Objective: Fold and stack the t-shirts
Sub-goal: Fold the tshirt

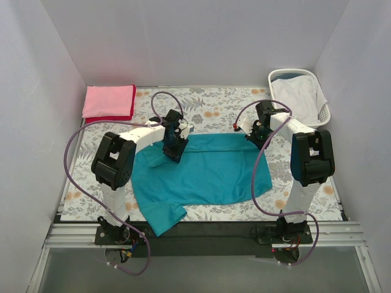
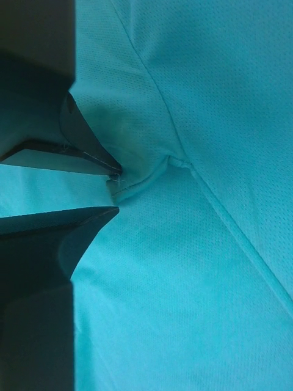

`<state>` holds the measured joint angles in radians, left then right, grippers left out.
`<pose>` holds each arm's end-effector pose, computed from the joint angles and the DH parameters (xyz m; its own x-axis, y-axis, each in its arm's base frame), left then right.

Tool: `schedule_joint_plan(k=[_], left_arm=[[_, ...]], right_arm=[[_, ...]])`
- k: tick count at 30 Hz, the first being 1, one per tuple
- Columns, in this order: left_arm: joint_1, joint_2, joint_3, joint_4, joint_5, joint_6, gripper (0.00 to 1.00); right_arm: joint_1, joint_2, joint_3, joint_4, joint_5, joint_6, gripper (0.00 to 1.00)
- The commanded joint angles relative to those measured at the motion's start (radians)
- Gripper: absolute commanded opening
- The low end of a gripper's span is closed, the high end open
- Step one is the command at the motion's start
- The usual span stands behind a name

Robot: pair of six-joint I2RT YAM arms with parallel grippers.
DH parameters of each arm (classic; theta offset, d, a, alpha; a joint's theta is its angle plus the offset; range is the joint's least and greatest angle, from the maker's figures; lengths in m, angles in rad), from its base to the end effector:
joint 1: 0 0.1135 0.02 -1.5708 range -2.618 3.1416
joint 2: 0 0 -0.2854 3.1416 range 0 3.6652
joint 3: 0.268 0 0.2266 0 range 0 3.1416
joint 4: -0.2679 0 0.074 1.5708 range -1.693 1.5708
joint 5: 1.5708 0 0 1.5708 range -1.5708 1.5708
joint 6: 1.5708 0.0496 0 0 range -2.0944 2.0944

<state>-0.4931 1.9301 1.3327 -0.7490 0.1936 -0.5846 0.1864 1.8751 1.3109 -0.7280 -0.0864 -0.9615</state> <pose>0.3144 -0.1798 0.1878 -0.9933 -0.0810 -0.0821 -0.0551 0.9586 -0.2793 0.3492 0.0702 0.2010 -0.3702 -0.9012 -0.2255 -0.8938 0.4117 -0.1781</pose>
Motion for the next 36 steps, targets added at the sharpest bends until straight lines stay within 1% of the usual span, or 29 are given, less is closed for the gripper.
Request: schedule_joint_plan(k=[1, 2, 5, 6, 7, 15, 21, 25, 30, 36], left_arm=[[-0.004, -0.005, -0.003, 0.016, -0.009, -0.008, 0.25], [-0.004, -0.006, -0.003, 0.017, -0.014, -0.008, 0.23], [-0.004, -0.020, -0.006, 0.020, -0.022, -0.012, 0.11], [-0.004, -0.028, -0.009, 0.020, -0.022, -0.014, 0.03], [-0.004, -0.043, -0.009, 0.017, -0.022, -0.014, 0.00], [-0.004, -0.126, -0.015, -0.041, -0.036, 0.005, 0.00], [-0.004, -0.181, -0.021, -0.099, -0.017, 0.014, 0.00], [-0.004, -0.200, -0.043, -0.130, -0.006, 0.023, 0.00], [-0.004, -0.209, -0.072, -0.127, -0.019, 0.029, 0.00], [-0.004, -0.194, -0.087, -0.113, -0.025, 0.028, 0.00]], right_arm=[[0.005, -0.014, -0.001, -0.022, -0.016, -0.025, 0.01], [0.007, -0.014, 0.001, -0.024, -0.016, -0.025, 0.01], [0.005, -0.014, 0.002, -0.025, -0.018, -0.026, 0.01], [0.007, -0.014, 0.002, -0.024, -0.018, -0.026, 0.01], [0.005, -0.016, 0.005, -0.025, -0.018, -0.026, 0.01], [0.007, -0.037, 0.016, -0.033, -0.018, -0.028, 0.01], [0.005, -0.063, 0.011, -0.044, -0.010, -0.039, 0.01], [0.005, -0.077, 0.008, -0.053, -0.009, -0.048, 0.01], [0.005, -0.097, 0.002, -0.068, -0.009, -0.057, 0.01], [0.005, -0.105, -0.044, -0.074, -0.013, -0.063, 0.01]])
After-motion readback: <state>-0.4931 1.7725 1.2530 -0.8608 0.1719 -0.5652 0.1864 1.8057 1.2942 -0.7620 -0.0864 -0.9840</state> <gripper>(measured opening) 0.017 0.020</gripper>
